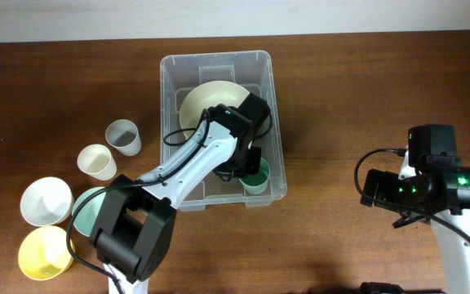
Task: Pack container
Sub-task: 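Carry the mint cup into the container's front right corner, then return the left gripper and grasp the cream cup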
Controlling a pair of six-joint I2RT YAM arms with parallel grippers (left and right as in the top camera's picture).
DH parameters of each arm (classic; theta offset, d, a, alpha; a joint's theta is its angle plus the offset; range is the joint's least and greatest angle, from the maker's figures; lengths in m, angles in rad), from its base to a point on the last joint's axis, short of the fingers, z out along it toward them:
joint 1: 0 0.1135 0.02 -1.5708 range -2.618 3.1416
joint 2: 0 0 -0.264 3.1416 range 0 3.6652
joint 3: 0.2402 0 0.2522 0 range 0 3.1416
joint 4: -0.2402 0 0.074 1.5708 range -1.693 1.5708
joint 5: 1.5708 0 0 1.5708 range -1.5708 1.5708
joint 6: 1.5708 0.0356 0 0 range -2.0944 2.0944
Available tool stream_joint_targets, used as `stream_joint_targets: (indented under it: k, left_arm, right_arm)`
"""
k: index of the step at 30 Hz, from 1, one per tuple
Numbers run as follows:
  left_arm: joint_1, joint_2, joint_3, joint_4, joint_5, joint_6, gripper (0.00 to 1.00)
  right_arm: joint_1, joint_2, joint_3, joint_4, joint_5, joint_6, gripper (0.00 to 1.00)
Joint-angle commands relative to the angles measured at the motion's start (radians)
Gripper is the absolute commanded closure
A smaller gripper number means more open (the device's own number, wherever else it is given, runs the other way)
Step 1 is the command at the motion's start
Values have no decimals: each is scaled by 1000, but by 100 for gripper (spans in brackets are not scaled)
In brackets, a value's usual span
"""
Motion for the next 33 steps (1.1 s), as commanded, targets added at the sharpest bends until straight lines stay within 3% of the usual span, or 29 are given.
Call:
stream_joint_targets:
  k: [1,3,6,9,20,24,33]
  left_arm:
    - [-4,9,-6,5,-8,-20,96]
    - [-4,9,-6,3,-8,-20,77]
    - [-4,9,-6,2,-8,-20,27]
    - [-4,8,-4,1,-8,-10,3]
    - [92,-71,297,-240,-244,6,1]
    - [205,-141,396,-296,-285,33,1]
    - [585,-213,387,-370,-292,32,1]
  right_arm:
    - [5,-2,-2,-1,8,11,1]
    - [5,-2,-2,0,9,11,1]
    - [5,-2,-2,-1,9,11,1]
    - [5,-2,-2,0,9,11,1]
    - [5,-1,-2,0,9,11,1]
    - [5,-2,-2,0,9,11,1]
    - [5,-2,-2,0,9,11,1]
